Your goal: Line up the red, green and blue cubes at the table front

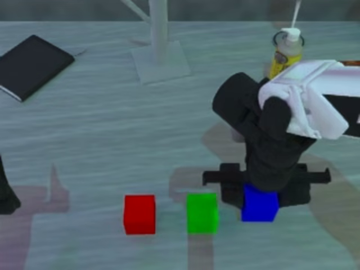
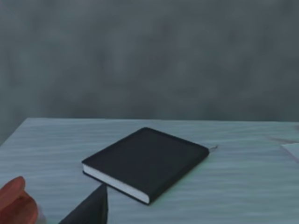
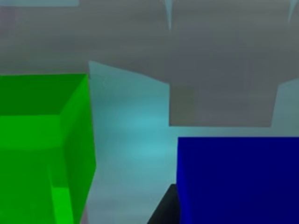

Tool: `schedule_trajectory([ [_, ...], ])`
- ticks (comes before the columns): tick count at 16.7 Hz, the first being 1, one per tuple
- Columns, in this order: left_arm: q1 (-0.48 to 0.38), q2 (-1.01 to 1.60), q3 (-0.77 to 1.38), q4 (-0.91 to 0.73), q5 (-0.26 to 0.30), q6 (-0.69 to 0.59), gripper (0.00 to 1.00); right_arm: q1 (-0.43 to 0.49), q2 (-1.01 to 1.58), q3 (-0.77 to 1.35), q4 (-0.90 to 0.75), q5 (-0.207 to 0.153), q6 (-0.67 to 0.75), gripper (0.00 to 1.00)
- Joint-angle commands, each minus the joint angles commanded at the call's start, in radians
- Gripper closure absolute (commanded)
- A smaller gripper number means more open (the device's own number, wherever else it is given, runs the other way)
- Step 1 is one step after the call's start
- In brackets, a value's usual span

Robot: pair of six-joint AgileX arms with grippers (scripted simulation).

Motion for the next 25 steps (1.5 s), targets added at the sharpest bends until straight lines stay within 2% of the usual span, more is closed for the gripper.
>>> schedule_trajectory([
  [3,0.0,0.0,0.0,0.0,0.0,0.0,0.0,0.004,0.034,-0.066,0.095,0.0,0.002,1.0],
  [8,0.0,0.0,0.0,0.0,0.0,0.0,0.0,0.005,0.039,-0.076,0.108,0.001,0.003,1.0],
  [21,0.0,0.0,0.0,0.0,0.0,0.0,0.0,0.005,0.039,-0.076,0.108,0.001,0.003,0.02],
  [25,0.0,0.0,0.0,0.0,0.0,0.0,0.0,0.005,0.039,-0.076,0.108,0.001,0.003,0.0],
])
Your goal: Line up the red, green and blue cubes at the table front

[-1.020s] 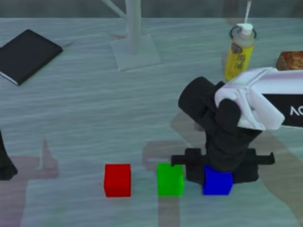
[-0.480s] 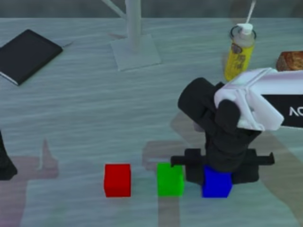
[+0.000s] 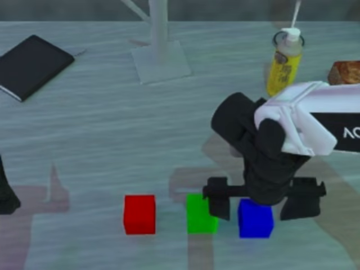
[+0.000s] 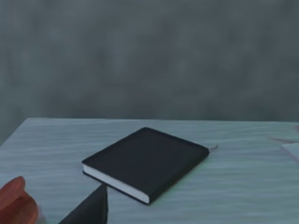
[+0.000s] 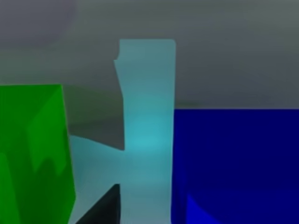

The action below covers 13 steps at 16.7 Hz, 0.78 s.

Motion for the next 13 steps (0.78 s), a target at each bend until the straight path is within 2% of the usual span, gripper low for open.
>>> schedule_trajectory([
  [7,0.0,0.0,0.0,0.0,0.0,0.0,0.0,0.002,-0.005,0.015,-0.018,0.0,-0.001,0.0],
  [13,0.0,0.0,0.0,0.0,0.0,0.0,0.0,0.007,-0.075,0.149,-0.233,-0.001,-0.001,0.0],
])
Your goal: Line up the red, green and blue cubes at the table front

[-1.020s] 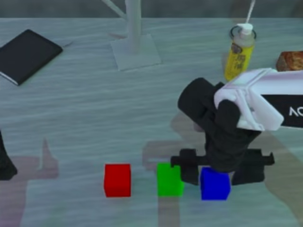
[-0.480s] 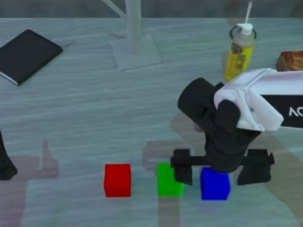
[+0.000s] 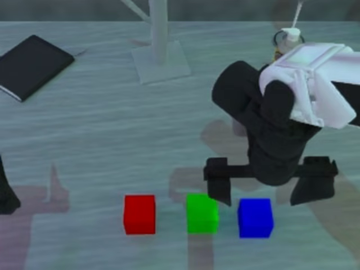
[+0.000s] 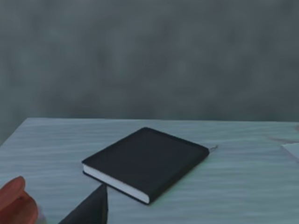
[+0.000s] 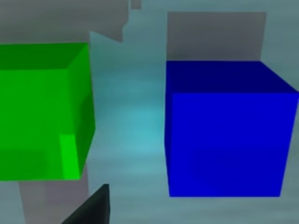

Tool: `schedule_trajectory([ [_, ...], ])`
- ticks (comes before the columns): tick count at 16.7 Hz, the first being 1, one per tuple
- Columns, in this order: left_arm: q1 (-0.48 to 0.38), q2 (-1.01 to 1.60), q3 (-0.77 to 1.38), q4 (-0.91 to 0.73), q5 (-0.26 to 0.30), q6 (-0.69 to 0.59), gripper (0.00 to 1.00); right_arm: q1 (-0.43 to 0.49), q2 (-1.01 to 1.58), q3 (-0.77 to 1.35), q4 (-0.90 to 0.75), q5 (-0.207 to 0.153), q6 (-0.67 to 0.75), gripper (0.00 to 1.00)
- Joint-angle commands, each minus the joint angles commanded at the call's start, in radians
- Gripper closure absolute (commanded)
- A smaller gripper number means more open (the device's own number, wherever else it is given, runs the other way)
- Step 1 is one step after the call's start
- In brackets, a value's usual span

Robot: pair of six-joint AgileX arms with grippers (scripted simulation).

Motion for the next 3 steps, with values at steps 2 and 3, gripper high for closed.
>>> schedule_trajectory([
  [2,0.0,0.0,0.0,0.0,0.0,0.0,0.0,0.0,-0.018,0.024,-0.034,0.0,-0.002,0.0],
  [3,0.0,0.0,0.0,0.0,0.0,0.0,0.0,0.0,-0.02,0.026,-0.035,0.0,-0.002,0.0],
])
